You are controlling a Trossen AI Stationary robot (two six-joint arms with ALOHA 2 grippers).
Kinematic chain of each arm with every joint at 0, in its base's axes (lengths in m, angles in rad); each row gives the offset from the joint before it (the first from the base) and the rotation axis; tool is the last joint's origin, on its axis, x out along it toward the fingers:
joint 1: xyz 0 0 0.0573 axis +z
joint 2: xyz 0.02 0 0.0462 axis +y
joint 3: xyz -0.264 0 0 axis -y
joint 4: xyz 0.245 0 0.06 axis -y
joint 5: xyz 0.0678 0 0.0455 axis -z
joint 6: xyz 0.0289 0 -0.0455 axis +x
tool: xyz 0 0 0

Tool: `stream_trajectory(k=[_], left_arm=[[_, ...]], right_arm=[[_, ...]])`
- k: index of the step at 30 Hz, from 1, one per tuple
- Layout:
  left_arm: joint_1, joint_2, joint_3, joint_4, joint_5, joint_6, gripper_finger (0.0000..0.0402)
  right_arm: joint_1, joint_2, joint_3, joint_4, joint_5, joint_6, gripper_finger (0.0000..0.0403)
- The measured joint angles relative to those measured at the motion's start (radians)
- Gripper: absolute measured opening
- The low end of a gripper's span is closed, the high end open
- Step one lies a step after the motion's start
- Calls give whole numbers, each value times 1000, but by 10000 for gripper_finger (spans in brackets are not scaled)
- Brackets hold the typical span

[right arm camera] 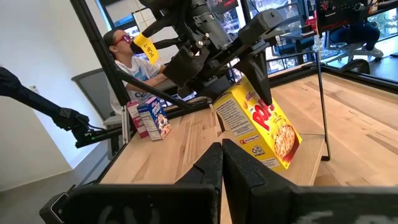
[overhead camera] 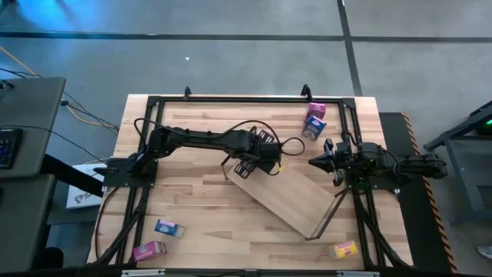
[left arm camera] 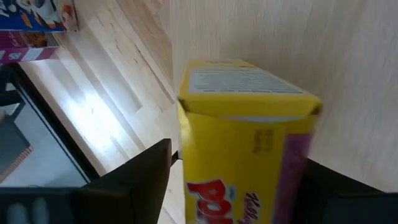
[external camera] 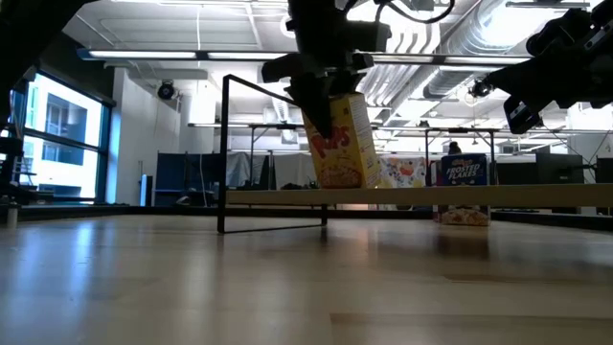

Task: Stack cereal on shelf
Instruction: Put the top yellow cereal box on the shelf, then put the bottom yellow cereal box on the shelf

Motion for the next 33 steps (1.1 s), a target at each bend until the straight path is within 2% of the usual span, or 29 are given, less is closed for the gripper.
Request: stream_trajectory(k=[14, 23, 33], left_arm=[[-3, -2, 1, 0, -90, 12, 237], [-4, -2, 2, 9, -112, 29, 237], [-3, -4, 114, 15, -109, 36, 237]], right_arm=[[0, 0, 0, 0, 0, 0, 0], [0, 0, 0, 0, 0, 0, 0], [0, 0, 0, 0, 0, 0, 0]])
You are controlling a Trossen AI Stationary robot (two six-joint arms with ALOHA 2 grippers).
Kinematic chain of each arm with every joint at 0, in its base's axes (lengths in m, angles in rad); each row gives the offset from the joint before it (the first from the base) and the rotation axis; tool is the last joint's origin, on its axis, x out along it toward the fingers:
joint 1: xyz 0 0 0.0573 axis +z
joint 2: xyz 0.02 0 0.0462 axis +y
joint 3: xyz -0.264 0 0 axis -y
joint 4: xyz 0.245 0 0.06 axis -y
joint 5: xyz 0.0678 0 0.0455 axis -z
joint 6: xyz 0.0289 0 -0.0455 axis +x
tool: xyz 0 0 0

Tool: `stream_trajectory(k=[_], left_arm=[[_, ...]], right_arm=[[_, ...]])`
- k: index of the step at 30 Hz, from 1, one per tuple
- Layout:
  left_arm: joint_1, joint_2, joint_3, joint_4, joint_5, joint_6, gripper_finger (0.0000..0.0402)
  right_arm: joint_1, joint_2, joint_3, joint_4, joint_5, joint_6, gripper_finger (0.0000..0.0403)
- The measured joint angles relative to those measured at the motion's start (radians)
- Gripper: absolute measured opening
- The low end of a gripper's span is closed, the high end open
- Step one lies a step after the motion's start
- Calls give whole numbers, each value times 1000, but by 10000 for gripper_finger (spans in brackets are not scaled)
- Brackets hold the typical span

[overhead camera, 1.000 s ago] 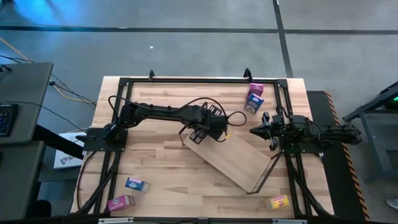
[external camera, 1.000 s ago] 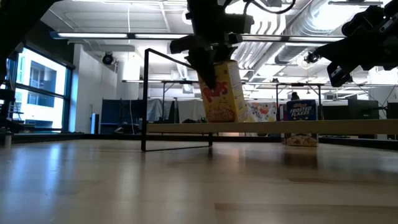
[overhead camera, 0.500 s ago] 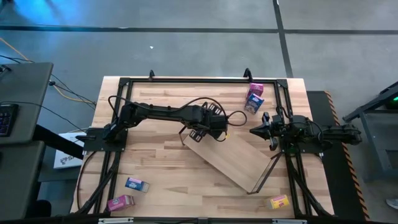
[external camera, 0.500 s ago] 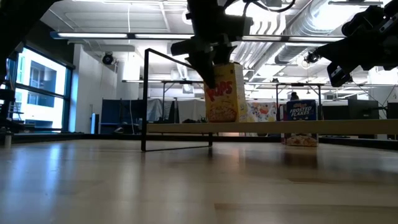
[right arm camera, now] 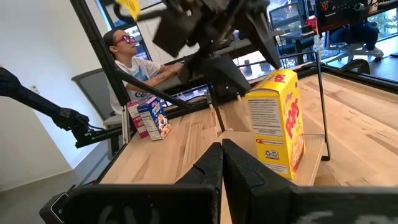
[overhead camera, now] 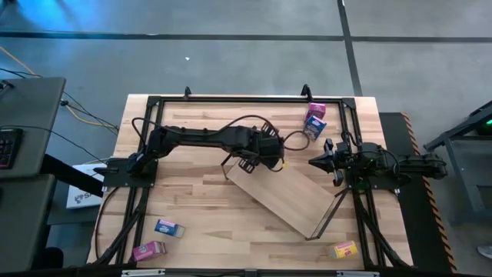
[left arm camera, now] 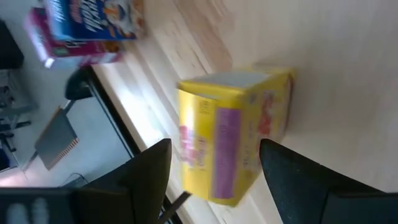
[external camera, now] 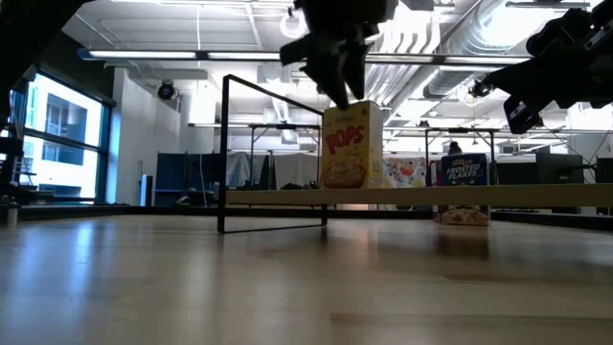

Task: Stack cereal on shelf
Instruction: Put the bottom yellow cereal box on the shelf

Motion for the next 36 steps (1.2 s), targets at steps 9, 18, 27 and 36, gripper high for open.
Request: stream_trajectory(k=[9, 18, 27, 36], left_arm=[[-18, 0, 113, -27, -25, -12, 237], [-26, -202, 130, -10, 116, -511, 237], [-22, -468, -81, 280, 249, -772, 234], [-68, -774, -714, 897, 196, -950, 234]], right_arm=[[0, 0, 0, 0, 0, 0, 0], [0, 0, 0, 0, 0, 0, 0], [0, 12, 0, 0, 0, 0, 0], [0, 13, 0, 0, 0, 0, 0]])
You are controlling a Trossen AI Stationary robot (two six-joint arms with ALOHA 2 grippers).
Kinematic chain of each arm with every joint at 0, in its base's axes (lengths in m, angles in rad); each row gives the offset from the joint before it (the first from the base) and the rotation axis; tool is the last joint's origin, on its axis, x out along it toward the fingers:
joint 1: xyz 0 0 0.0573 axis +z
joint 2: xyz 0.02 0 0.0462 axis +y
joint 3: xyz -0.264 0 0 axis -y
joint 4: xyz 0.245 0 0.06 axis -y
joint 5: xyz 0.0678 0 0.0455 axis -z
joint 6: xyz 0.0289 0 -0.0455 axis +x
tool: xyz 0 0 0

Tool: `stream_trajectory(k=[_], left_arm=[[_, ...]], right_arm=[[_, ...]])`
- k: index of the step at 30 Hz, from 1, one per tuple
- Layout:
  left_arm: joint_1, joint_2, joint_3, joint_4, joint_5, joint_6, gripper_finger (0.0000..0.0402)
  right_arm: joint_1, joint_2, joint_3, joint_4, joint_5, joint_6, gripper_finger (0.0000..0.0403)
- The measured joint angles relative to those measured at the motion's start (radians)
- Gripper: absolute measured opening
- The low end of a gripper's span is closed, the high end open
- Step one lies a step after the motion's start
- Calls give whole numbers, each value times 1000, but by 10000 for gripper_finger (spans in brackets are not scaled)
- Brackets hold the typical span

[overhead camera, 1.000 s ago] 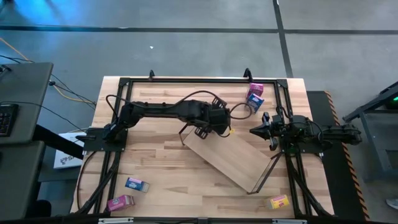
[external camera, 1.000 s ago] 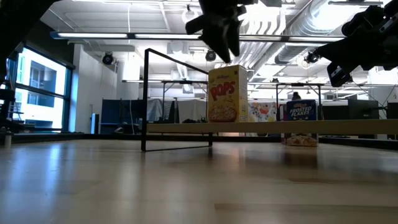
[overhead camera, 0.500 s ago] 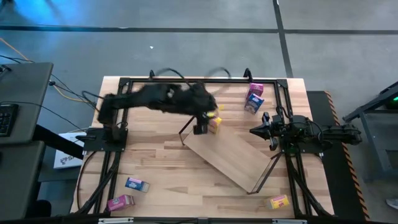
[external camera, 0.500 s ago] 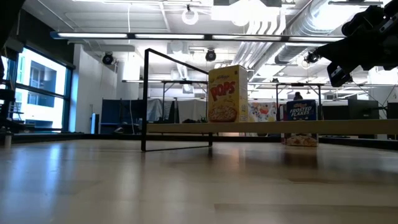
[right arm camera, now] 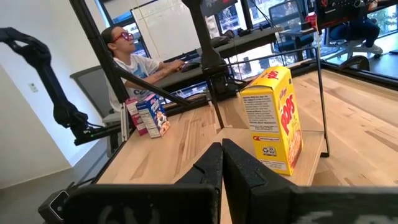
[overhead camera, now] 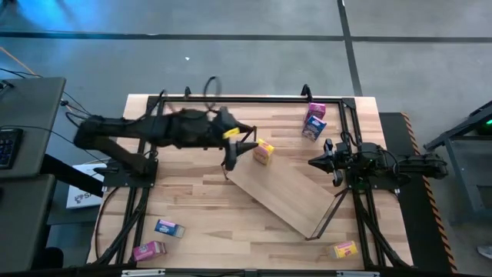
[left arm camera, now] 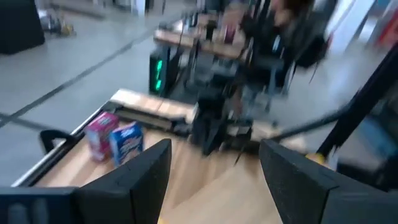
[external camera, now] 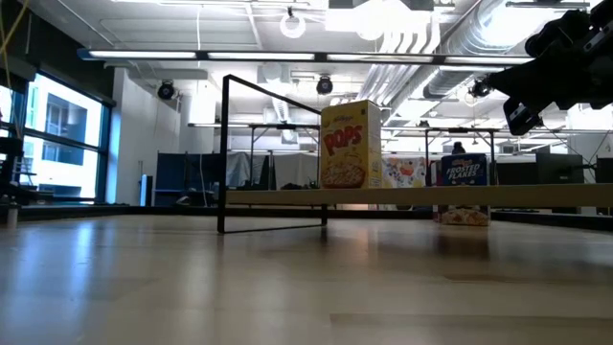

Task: Stack cereal on shelf
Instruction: Put the bottom yellow cereal box on the shelf

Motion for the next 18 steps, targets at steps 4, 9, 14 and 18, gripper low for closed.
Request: stream_trajectory(k=[4, 9, 14, 18], left_arm=[[-23, -95, -209, 282, -34, -31, 234], [-38, -151, -306, 411, -74, -79, 234], [-38, -156, -311, 413, -71, -89, 234], [-48, -156, -311, 412, -64, -76, 234]], right_arm=[[0, 0, 0, 0, 0, 0, 0], [0, -1, 0, 0, 0, 0, 0], [0, 2, 0, 0, 0, 0, 0], [0, 6, 0, 0, 0, 0, 0]])
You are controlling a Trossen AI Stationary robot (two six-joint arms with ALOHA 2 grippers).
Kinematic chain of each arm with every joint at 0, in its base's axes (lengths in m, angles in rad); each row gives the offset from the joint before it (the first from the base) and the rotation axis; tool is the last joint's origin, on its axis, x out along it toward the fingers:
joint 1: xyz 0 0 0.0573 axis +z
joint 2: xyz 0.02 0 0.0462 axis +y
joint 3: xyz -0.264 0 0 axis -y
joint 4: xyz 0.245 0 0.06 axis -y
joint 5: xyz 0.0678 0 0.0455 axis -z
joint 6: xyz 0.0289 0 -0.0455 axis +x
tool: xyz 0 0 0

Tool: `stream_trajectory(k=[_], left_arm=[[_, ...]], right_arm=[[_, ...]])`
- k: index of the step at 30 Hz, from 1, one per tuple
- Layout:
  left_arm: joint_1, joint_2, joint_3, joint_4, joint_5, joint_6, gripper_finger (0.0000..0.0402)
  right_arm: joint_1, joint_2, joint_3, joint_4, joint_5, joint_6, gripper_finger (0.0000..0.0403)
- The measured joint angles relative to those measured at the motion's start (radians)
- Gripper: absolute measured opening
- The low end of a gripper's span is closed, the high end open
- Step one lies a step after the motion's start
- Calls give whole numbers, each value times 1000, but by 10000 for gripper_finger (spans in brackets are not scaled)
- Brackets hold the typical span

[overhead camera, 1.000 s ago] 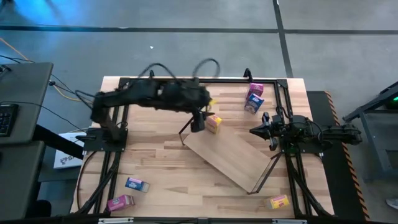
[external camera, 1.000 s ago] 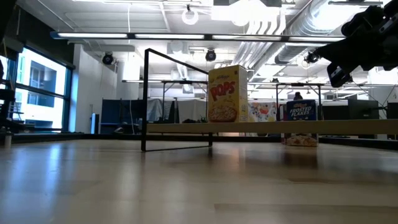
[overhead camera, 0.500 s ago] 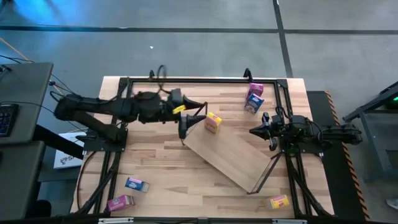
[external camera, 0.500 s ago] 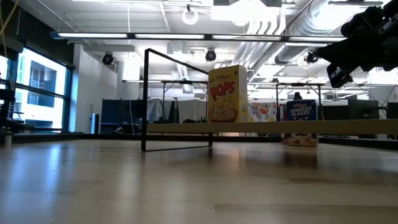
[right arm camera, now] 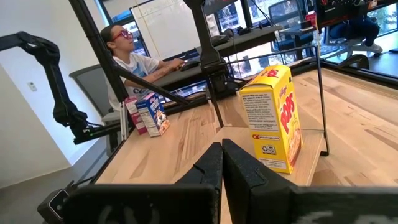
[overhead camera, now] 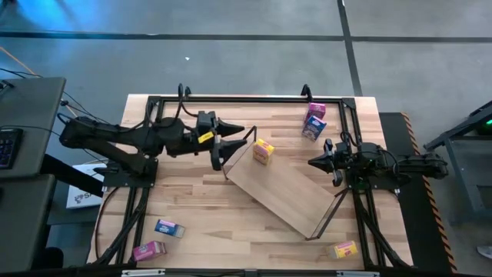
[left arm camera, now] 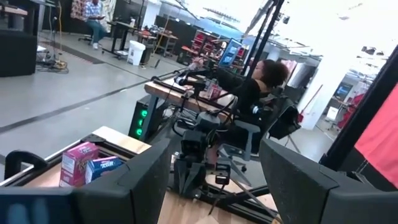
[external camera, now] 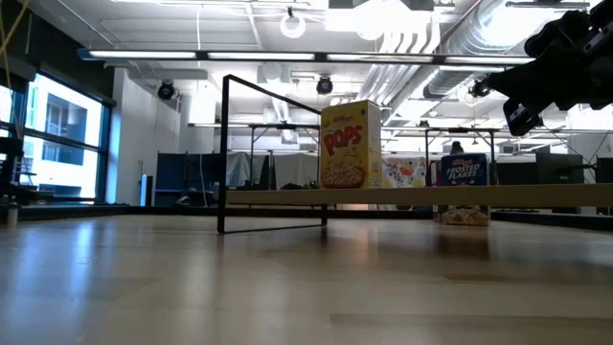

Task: Stack cereal on shelf
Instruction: Put the bottom yellow cereal box on the shelf

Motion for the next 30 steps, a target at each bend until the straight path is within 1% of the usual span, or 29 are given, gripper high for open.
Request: stream_trajectory(k=[5, 6, 8, 9, 11, 13, 16, 19, 20, 23, 26, 28, 30], left_arm=[[-18, 0, 0, -12, 2, 57, 234], [-19, -5, 0, -21, 3, 76, 234], [-22, -26, 0, -58, 4, 115, 234], [-22, -38, 0, -71, 4, 128, 234], [-22, -76, 1, -131, 4, 150, 234], [-16, -115, -3, -165, 1, 178, 234], [-2, -186, -63, -147, 0, 188, 234], [16, -262, -182, -60, -2, 167, 234], [23, -285, -223, -23, -3, 147, 234], [35, -343, -314, 79, -3, 83, 234], [39, -381, -345, 98, -3, 77, 234], [39, -396, -348, 89, -5, 77, 234], [39, -405, -346, 92, -5, 84, 234]], right_arm=[[0, 0, 0, 2, 0, 11, 0], [0, 0, 0, 3, -1, 56, 0], [0, 0, 0, 30, 3, 232, 0], [0, 0, 0, 61, 30, 311, 0], [0, 0, 0, 139, 127, 478, 0], [0, 0, 0, 234, 248, 526, 0], [0, 15, 0, 443, 387, 485, 0], [0, 73, 4, 680, 425, 396, 0], [0, 99, 15, 707, 426, 370, 0], [0, 203, 96, 717, 446, 329, 0], [-1, 319, 186, 693, 480, 296, 6], [-1, 377, 253, 668, 481, 262, 24], [-1, 415, 336, 579, 473, 255, 56]])
